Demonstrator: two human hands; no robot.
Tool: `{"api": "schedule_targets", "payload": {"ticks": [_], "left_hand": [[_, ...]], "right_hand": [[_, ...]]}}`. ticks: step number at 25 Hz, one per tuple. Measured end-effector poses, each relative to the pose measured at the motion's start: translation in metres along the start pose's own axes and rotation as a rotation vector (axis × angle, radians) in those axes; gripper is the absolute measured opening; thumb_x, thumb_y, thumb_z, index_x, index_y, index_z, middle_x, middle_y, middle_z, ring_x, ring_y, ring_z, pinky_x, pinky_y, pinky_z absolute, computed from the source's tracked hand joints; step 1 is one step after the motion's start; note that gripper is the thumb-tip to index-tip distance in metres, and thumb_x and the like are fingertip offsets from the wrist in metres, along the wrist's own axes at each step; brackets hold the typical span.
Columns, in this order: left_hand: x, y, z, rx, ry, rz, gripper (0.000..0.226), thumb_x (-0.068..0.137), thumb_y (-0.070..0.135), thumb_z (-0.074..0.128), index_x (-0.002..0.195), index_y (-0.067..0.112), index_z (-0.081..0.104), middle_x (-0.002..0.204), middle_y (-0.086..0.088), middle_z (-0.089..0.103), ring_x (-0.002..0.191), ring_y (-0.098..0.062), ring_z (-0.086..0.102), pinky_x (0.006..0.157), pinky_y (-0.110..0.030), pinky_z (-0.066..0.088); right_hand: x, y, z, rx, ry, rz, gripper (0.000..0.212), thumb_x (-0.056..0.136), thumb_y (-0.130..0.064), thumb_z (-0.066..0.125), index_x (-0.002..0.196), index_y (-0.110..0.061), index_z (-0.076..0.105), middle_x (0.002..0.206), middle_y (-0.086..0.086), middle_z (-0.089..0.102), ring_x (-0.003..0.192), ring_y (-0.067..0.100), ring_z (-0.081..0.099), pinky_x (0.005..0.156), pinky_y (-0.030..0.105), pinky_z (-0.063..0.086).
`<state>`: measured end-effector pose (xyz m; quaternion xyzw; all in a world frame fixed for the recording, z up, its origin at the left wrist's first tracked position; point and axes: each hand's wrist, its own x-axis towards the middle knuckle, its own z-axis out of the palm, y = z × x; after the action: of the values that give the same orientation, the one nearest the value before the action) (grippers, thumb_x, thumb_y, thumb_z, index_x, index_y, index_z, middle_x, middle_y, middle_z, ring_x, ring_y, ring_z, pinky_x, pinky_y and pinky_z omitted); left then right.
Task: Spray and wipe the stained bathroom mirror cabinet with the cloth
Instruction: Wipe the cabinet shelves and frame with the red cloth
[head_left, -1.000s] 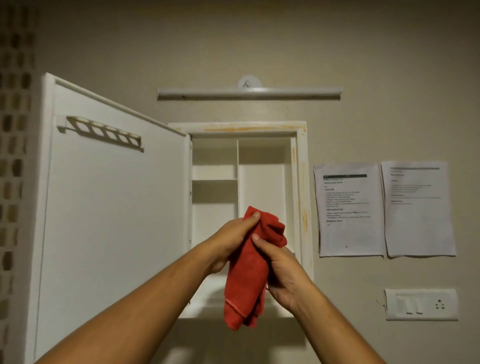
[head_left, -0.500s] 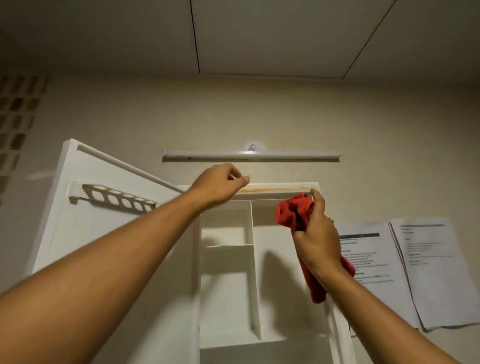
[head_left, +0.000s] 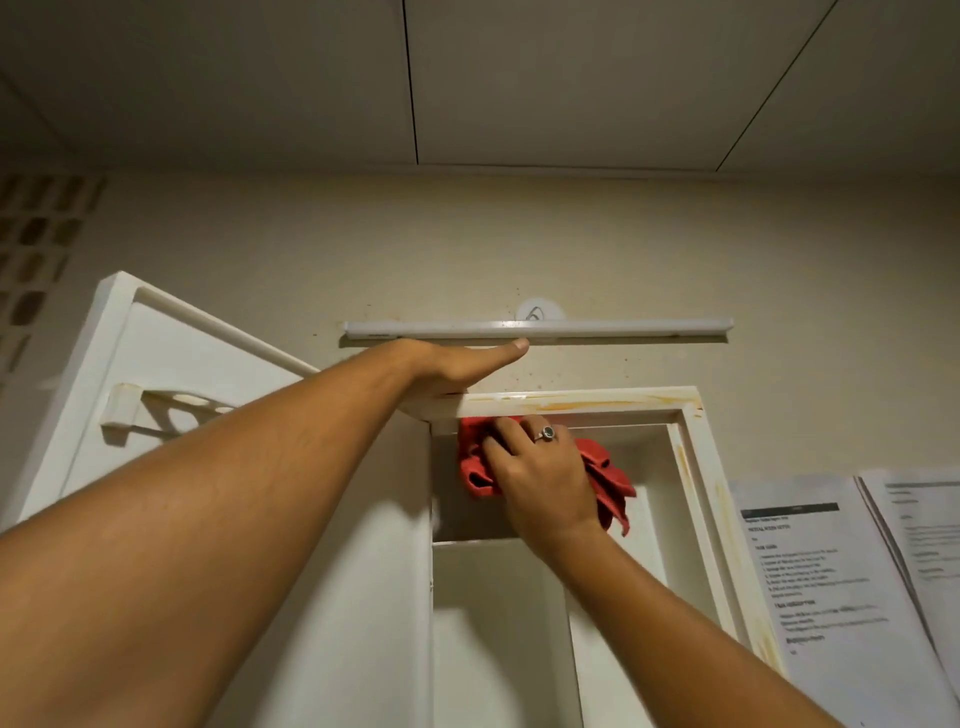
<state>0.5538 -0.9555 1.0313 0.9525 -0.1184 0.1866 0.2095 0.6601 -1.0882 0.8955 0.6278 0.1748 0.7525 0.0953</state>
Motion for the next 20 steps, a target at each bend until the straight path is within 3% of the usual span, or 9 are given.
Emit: {"api": "schedule_targets", "payload": {"ticks": [2, 6, 8, 10, 14, 17, 19, 20], "left_hand": [[0.002, 0.0, 0.0, 0.017, 0.043, 0.038, 0.107, 0.08, 0.095, 0.021, 0.161, 0.026, 0.03, 0.167, -0.004, 0.029, 0.151, -0.023, 0.032, 0.101, -0.03, 0.027], [0.008, -0.001, 0.003, 0.036, 0.083, 0.064, 0.11, 0.074, 0.1, 0.024, 0.162, 0.035, 0.022, 0.168, -0.005, 0.026, 0.152, -0.026, 0.028, 0.109, -0.037, 0.027], [0.01, -0.003, 0.002, 0.029, 0.122, 0.07, 0.117, 0.069, 0.102, 0.028, 0.163, 0.032, 0.025, 0.166, -0.009, 0.03, 0.149, -0.03, 0.034, 0.113, -0.041, 0.031], [0.013, -0.004, 0.001, 0.024, 0.125, 0.068, 0.123, 0.066, 0.104, 0.03, 0.163, 0.029, 0.024, 0.168, -0.011, 0.026, 0.151, -0.032, 0.031, 0.12, -0.045, 0.027], [0.01, -0.004, 0.003, 0.008, 0.099, 0.046, 0.125, 0.062, 0.106, 0.028, 0.16, 0.029, 0.032, 0.165, -0.011, 0.032, 0.146, -0.031, 0.038, 0.117, -0.044, 0.033], [0.009, -0.003, 0.005, -0.008, 0.096, 0.052, 0.121, 0.064, 0.105, 0.028, 0.162, 0.034, 0.026, 0.165, -0.009, 0.031, 0.145, -0.028, 0.04, 0.11, -0.04, 0.038], [0.008, -0.002, 0.004, -0.017, 0.095, 0.046, 0.116, 0.069, 0.103, 0.026, 0.163, 0.034, 0.024, 0.165, -0.009, 0.03, 0.146, -0.029, 0.038, 0.107, -0.041, 0.037], [0.006, -0.002, 0.004, -0.02, 0.1, 0.068, 0.113, 0.071, 0.101, 0.026, 0.163, 0.034, 0.023, 0.167, -0.008, 0.027, 0.149, -0.029, 0.034, 0.113, -0.043, 0.033]], "right_hand": [[-0.015, 0.032, -0.007, -0.061, -0.013, 0.046, 0.036, 0.083, -0.02, 0.079, 0.118, -0.019, 0.073, 0.119, 0.005, 0.071, 0.1, 0.035, 0.064, 0.079, 0.044, 0.046], [-0.019, 0.026, -0.021, -0.072, -0.068, 0.414, 0.034, 0.077, -0.014, 0.082, 0.11, -0.018, 0.074, 0.114, 0.005, 0.073, 0.096, 0.035, 0.065, 0.081, 0.045, 0.044], [0.003, -0.024, -0.016, -0.013, -0.109, 0.363, 0.028, 0.08, -0.014, 0.074, 0.107, -0.021, 0.074, 0.111, 0.004, 0.071, 0.098, 0.034, 0.062, 0.082, 0.044, 0.043], [0.02, -0.066, -0.01, 0.032, -0.201, 0.179, 0.024, 0.085, -0.018, 0.065, 0.107, -0.023, 0.073, 0.105, 0.004, 0.068, 0.098, 0.032, 0.058, 0.081, 0.045, 0.04], [0.014, -0.023, -0.016, -0.05, -0.205, -0.009, 0.032, 0.087, -0.024, 0.074, 0.118, -0.022, 0.07, 0.116, 0.004, 0.067, 0.101, 0.033, 0.06, 0.08, 0.046, 0.042], [-0.015, 0.02, -0.027, -0.145, -0.2, 0.234, 0.042, 0.087, -0.023, 0.072, 0.128, -0.023, 0.064, 0.13, 0.001, 0.065, 0.103, 0.033, 0.061, 0.08, 0.043, 0.041], [-0.003, -0.005, -0.03, -0.057, -0.236, 0.41, 0.034, 0.085, -0.019, 0.07, 0.119, -0.022, 0.068, 0.123, 0.002, 0.067, 0.099, 0.033, 0.061, 0.08, 0.043, 0.041], [0.009, -0.029, -0.027, -0.008, -0.247, 0.39, 0.026, 0.084, -0.017, 0.07, 0.11, -0.022, 0.072, 0.114, 0.003, 0.068, 0.096, 0.033, 0.06, 0.079, 0.042, 0.04]]}}
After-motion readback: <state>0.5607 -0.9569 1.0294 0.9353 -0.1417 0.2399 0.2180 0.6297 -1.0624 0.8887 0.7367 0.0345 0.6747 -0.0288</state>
